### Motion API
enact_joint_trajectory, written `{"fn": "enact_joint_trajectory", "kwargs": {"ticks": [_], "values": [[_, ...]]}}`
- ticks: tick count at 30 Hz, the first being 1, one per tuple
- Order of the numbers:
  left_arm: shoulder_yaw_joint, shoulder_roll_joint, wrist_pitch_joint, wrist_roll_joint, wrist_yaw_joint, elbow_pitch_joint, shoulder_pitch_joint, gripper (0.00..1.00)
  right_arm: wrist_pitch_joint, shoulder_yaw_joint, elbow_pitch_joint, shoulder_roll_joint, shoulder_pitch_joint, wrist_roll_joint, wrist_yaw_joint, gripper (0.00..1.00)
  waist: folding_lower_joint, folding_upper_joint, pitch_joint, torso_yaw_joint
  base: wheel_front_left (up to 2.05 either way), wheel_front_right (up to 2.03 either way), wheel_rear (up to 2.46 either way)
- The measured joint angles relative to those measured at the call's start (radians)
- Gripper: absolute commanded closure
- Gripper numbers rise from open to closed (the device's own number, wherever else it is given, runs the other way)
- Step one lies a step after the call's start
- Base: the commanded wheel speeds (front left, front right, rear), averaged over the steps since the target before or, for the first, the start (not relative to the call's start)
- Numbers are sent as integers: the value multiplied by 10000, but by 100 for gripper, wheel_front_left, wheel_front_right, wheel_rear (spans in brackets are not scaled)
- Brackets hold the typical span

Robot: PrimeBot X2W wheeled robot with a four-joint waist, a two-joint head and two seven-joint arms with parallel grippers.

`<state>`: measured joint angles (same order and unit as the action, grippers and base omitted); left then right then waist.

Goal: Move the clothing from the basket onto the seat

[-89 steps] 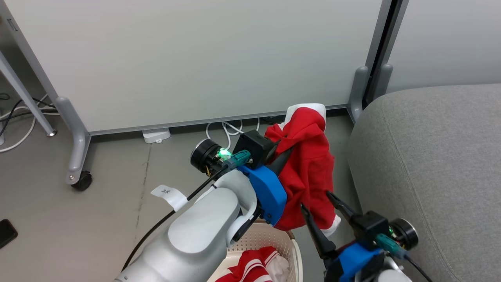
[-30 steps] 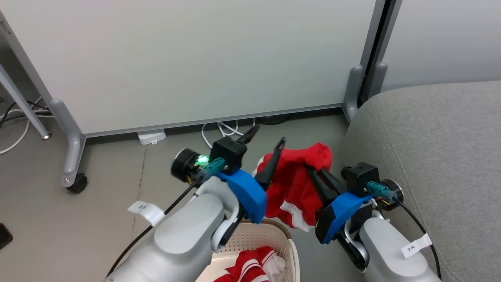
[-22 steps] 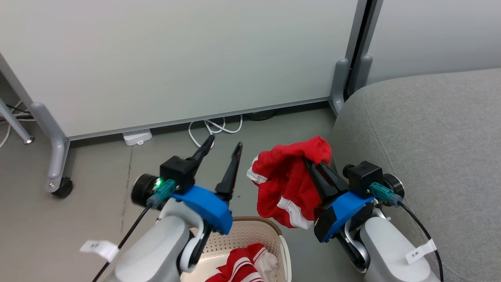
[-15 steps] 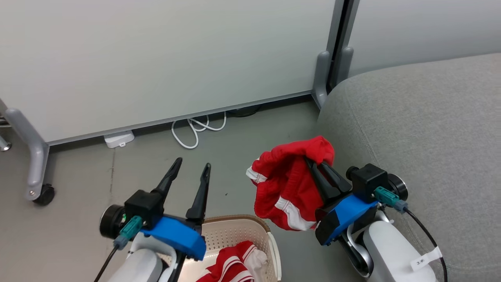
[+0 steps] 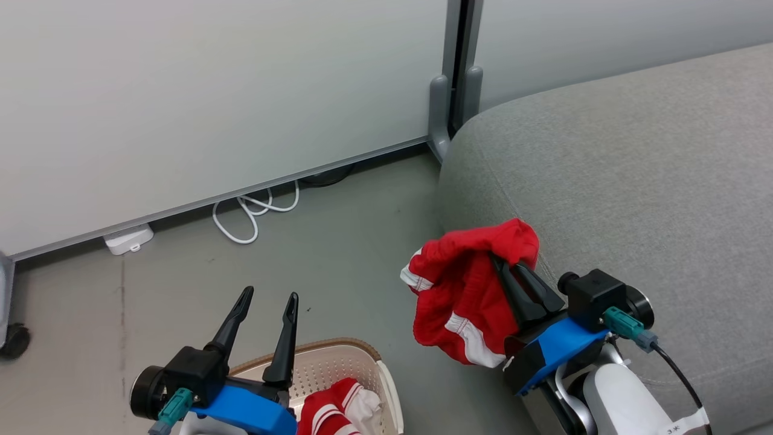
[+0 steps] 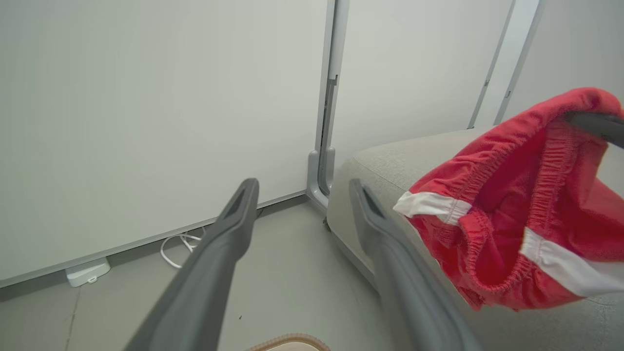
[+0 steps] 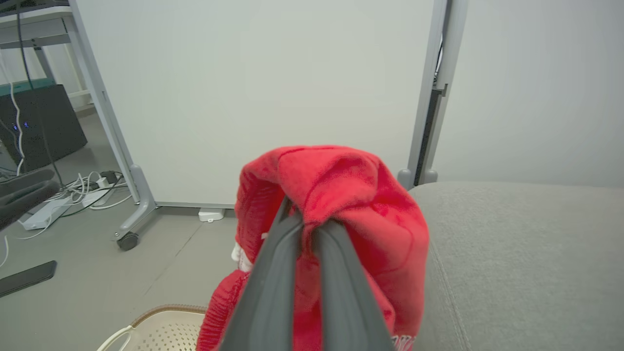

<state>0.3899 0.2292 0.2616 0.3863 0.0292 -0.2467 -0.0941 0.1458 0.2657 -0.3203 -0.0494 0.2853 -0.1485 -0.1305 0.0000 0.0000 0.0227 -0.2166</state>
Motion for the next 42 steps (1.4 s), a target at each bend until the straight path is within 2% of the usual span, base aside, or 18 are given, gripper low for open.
{"fn": "enact_joint_trajectory", "kwargs": {"ticks": [11, 23, 36, 42], "values": [[-606, -428, 2, -736, 562, -102, 43, 0, -213, -263, 842, 0, -360, 71, 0, 100, 0, 0, 199, -1501, 0, 0, 0], [-796, -537, 2, -1193, 851, -173, -187, 0, -127, -679, 1131, -10, -443, 65, 0, 100, 0, 0, 675, -3124, 0, 0, 0], [-802, -491, 2, -1323, 947, -309, -428, 0, 58, -1009, 857, -8, -259, -211, 0, 100, 0, 0, 1043, -3246, 0, 0, 0], [-848, -359, 2, -1563, 949, -165, -709, 0, 174, -1825, 190, -10, 1163, -506, 0, 100, 0, 0, 1468, -3042, 0, 0, 0]]}}
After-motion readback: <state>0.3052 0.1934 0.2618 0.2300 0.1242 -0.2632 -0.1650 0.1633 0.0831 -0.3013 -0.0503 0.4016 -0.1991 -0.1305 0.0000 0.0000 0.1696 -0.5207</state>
